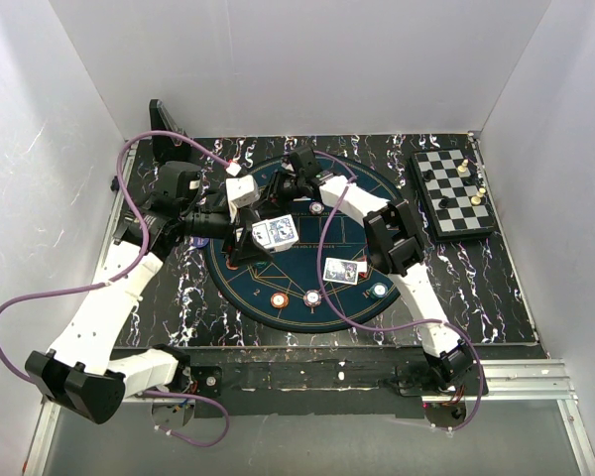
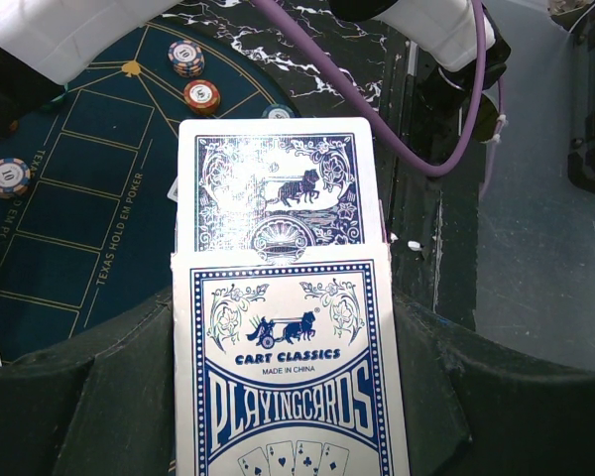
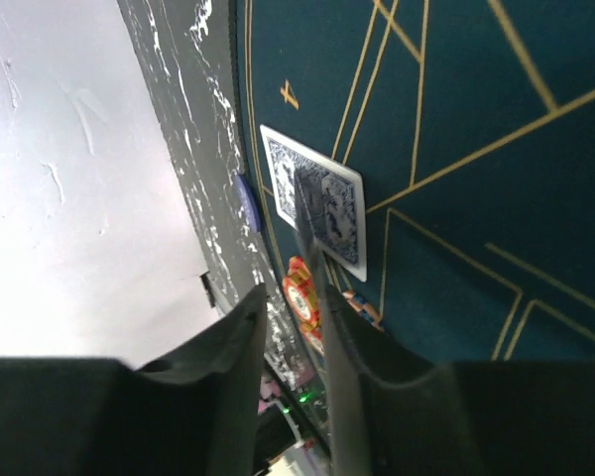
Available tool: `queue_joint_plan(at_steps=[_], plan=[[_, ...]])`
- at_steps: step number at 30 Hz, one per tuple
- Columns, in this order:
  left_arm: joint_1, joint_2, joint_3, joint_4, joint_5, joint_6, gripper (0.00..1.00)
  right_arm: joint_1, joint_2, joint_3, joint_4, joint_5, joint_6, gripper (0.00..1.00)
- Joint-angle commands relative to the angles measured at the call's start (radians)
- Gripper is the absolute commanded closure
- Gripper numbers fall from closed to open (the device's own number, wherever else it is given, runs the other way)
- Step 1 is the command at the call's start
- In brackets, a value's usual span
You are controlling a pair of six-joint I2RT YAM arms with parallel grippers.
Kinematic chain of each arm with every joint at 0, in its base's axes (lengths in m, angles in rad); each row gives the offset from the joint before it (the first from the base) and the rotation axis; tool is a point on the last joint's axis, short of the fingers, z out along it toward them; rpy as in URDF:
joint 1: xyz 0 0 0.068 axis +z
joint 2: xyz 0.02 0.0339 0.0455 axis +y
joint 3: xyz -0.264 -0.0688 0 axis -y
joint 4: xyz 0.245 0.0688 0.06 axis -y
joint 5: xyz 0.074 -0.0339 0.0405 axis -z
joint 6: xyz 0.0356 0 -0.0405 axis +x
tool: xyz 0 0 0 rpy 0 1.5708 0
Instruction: Distribute texas hold em gaming equipment
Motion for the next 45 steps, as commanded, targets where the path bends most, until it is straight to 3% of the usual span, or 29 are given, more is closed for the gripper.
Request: queue_joint_plan(at_steps=[1,4,6,9,14,20,29,36,44,45], plan=[[0.005,-0.044,-0.003,0.014,0.010,-0.004,0.60,0.003,-0.025,-0.031,0.125,0.034,0.029,0.57],[0.005,-0.047,-0.003,0.008,0.013,0.000,0.60,0.009,-0.007,0.016,0.088,0.006,0.030,0.33],[0.005,-0.047,-0.006,0.011,0.025,-0.007,0.60,0.012,-0.021,0.044,0.000,0.035,-0.021,0.29],[0.005,-0.053,-0.024,0.035,0.036,-0.030,0.60,0.007,-0.139,-0.061,-0.006,0.094,-0.076,0.25],[0.005,-0.072,-0.041,0.072,0.041,-0.059,0.60,-0.019,-0.326,-0.235,0.002,0.135,-0.119,0.23],[0.005,-0.060,-0.021,0.052,0.031,-0.029,0.60,-0.036,-0.582,-0.374,-0.127,0.216,-0.240,0.23],[0.005,-0.043,-0.027,0.038,0.005,0.011,0.60,-0.045,-0.953,-0.631,-0.237,0.219,-0.349,0.23],[0.005,-0.023,-0.031,0.047,0.025,0.011,0.60,-0.071,-1.222,-0.807,-0.158,0.160,-0.281,0.23],[0.005,-0.023,-0.041,0.046,0.014,0.054,0.60,-0.091,-1.320,-0.927,-0.046,0.146,-0.159,0.23],[0.005,-0.026,-0.043,0.049,0.011,0.059,0.60,-0.092,-1.326,-0.959,0.003,0.137,-0.124,0.09]])
